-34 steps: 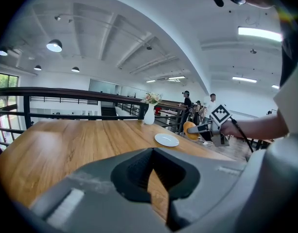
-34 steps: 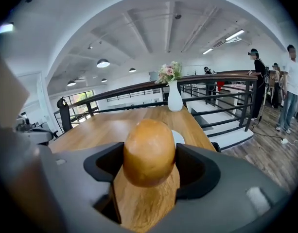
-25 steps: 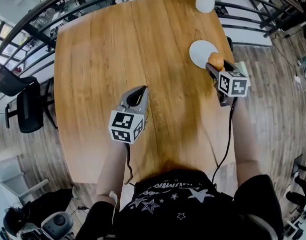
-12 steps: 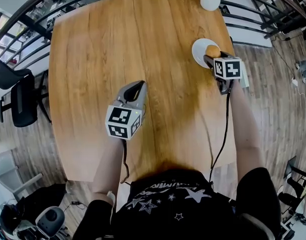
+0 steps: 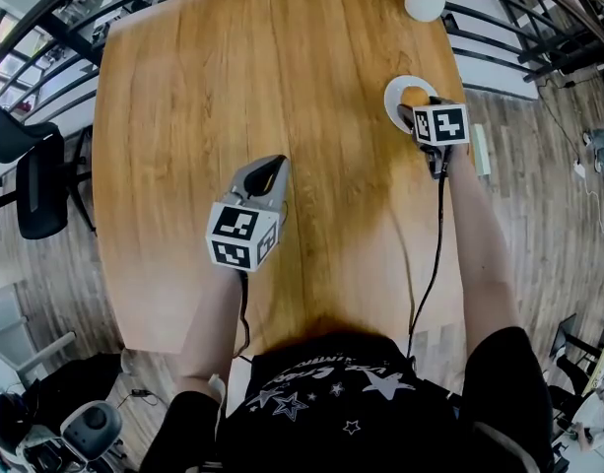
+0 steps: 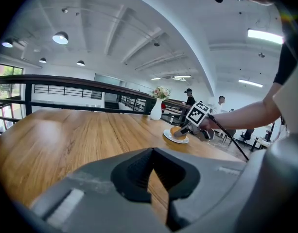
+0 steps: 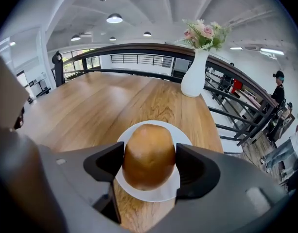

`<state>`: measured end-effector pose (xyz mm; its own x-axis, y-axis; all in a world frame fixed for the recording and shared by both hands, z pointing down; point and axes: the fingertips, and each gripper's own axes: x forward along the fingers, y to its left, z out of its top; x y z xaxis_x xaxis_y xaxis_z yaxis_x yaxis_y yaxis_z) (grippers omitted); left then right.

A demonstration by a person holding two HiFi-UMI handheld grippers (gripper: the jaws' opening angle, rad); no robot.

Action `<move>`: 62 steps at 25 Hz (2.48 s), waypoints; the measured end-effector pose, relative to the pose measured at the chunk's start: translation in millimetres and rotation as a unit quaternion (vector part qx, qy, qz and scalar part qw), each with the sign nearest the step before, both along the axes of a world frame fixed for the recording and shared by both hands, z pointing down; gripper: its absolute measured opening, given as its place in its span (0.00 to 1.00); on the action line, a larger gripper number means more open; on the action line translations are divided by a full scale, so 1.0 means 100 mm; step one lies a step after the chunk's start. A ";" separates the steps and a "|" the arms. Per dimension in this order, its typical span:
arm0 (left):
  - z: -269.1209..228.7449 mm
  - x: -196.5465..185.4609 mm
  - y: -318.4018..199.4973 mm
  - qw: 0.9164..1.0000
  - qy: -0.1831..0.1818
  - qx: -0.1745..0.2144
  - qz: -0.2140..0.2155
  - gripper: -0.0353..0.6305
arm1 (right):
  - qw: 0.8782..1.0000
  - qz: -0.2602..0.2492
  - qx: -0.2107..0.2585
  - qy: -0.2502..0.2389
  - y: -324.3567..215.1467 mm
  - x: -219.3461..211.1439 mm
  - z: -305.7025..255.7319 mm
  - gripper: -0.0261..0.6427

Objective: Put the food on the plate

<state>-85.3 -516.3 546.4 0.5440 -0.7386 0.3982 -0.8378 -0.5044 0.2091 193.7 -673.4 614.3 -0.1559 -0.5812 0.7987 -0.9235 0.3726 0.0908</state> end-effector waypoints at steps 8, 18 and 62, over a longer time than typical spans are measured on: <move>0.00 -0.04 0.00 1.000 0.003 -0.001 -0.004 0.05 | 0.999 -0.001 -0.011 0.035 0.00 0.00 0.06 0.59; 0.00 -0.11 0.16 1.000 0.002 -0.015 -0.013 0.05 | 1.000 0.014 0.008 0.015 0.16 0.05 -0.15 0.61; -1.12 0.40 2.92 0.998 -0.014 0.058 -0.022 0.05 | 0.952 -0.032 0.197 -0.232 3.39 -0.05 -1.80 0.30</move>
